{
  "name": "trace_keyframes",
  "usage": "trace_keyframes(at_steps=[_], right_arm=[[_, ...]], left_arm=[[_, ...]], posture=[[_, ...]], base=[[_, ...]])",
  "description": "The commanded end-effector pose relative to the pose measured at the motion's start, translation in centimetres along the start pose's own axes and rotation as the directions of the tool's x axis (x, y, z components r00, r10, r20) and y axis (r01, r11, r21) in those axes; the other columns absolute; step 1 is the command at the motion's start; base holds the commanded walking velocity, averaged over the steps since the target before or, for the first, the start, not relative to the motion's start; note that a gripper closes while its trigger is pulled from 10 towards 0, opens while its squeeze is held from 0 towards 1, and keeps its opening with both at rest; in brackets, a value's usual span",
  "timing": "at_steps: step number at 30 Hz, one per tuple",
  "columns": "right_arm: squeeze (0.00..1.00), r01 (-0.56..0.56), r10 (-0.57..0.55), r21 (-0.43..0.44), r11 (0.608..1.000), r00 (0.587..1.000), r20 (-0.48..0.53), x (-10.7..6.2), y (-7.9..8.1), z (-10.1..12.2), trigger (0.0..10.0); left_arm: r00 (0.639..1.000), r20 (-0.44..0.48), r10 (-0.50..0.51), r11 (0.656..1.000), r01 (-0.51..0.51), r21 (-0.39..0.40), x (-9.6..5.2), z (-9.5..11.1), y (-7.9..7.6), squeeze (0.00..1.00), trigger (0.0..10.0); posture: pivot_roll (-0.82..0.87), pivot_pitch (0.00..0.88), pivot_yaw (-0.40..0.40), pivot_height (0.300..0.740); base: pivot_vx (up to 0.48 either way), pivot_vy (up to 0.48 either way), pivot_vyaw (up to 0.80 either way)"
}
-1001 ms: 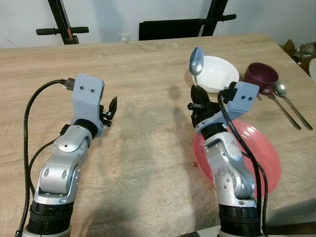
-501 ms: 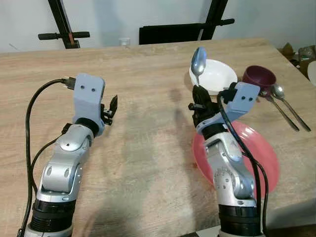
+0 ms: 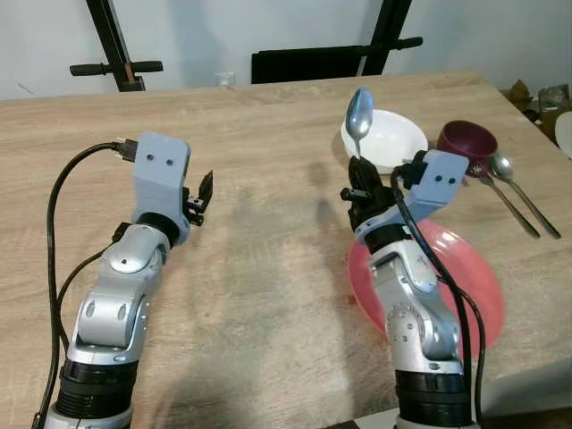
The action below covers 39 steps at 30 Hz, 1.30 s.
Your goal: Setting the table
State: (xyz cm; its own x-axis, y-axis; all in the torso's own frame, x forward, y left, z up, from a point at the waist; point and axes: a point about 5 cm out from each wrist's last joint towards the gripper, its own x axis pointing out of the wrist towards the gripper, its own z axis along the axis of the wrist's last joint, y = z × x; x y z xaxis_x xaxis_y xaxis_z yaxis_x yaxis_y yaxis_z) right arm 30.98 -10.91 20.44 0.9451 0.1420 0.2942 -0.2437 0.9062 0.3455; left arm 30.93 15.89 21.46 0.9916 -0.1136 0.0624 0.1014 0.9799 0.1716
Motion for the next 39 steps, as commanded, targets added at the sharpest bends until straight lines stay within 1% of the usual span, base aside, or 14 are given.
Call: trace_keyframes(at_steps=[1, 24, 39], right_arm=[[0.00, 0.011, -0.011, -0.007, 1.000, 1.000, 0.003, -0.01, -0.23, -0.09, 10.0], [0.00, 0.013, -0.013, -0.008, 1.000, 1.000, -0.001, -0.01, -0.21, -0.28, 10.0], [0.00, 0.011, -0.011, -0.008, 1.000, 1.000, -0.006, -0.09, -0.16, -0.39, 10.0]], left_arm=[[1.000, -0.018, 0.000, 1.000, 0.000, -0.001, 0.09, -0.49, -0.15, 0.00, 10.0], [1.000, -0.017, -0.004, 1.000, 0.004, 0.000, 0.09, -0.43, -0.22, 0.00, 10.0], [1.000, -0.019, -0.006, 1.000, 0.006, -0.002, 0.02, -0.44, -0.21, 0.00, 10.0]], posture=[[-0.05, 0.061, 0.031, 0.740], [-0.05, 0.062, 0.032, 0.740], [-0.05, 0.061, 0.034, 0.740]], base=[[0.000, 0.000, 0.00], [0.000, 0.000, 0.00], [-0.393, 0.000, 0.00]])
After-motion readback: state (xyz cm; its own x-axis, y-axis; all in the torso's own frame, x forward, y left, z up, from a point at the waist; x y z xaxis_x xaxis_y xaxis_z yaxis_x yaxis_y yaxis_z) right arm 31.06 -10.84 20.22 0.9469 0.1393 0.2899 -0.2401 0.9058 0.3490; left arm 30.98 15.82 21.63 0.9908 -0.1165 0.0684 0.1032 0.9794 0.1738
